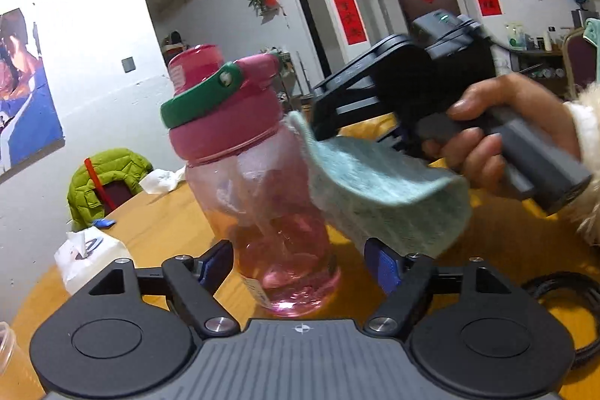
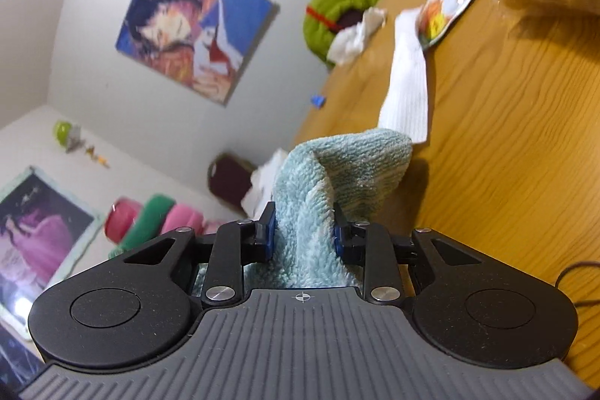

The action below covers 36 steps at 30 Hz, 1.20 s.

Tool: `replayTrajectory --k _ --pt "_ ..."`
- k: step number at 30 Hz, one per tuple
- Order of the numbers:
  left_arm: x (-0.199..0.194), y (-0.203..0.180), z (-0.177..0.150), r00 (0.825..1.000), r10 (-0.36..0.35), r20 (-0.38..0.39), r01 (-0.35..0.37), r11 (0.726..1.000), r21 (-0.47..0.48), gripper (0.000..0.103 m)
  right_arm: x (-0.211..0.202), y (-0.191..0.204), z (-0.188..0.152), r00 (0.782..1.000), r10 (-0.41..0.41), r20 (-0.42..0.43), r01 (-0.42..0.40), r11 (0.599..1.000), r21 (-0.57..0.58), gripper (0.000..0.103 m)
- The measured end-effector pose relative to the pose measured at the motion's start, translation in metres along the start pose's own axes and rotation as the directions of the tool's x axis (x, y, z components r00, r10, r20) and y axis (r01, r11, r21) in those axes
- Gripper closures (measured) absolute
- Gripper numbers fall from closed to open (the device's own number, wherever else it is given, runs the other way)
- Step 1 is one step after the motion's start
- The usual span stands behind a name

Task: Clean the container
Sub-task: 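Hold the bottle with the left gripper while the right gripper wipes its side with the towel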

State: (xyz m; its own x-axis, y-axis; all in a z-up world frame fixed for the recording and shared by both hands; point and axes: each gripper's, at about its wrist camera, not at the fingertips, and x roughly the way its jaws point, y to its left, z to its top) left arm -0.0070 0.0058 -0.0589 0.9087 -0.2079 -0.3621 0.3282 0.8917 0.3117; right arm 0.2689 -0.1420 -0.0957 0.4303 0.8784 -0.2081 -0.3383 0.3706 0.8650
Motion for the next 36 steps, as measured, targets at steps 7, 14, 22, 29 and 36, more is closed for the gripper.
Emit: replayTrajectory --k 7,14,22,29,36 --pt "0.010 0.018 -0.002 1.000 0.015 0.010 -0.015 0.999 -0.041 0.025 -0.006 0.028 -0.006 0.983 -0.033 -0.182 0.001 0.985 -0.172 0.071" --pt "0.010 0.018 -0.001 1.000 -0.013 0.021 0.014 0.999 -0.041 0.026 -0.020 0.033 -0.016 0.987 -0.117 -0.113 0.089 0.969 -0.230 0.075" --pt "0.011 0.011 -0.001 0.999 -0.035 0.033 0.036 0.999 -0.025 0.026 -0.059 0.016 -0.007 0.947 0.303 0.106 -0.303 0.953 -0.010 0.077" --pt "0.061 0.062 0.011 0.999 -0.032 0.018 0.033 0.999 -0.034 0.026 -0.005 -0.008 -0.020 0.985 -0.111 -0.131 0.110 0.994 -0.010 0.077" --pt "0.065 0.065 0.005 0.999 -0.033 0.022 0.034 0.999 -0.031 0.026 -0.025 0.019 -0.021 0.997 -0.058 -0.049 0.051 0.990 -0.129 0.076"
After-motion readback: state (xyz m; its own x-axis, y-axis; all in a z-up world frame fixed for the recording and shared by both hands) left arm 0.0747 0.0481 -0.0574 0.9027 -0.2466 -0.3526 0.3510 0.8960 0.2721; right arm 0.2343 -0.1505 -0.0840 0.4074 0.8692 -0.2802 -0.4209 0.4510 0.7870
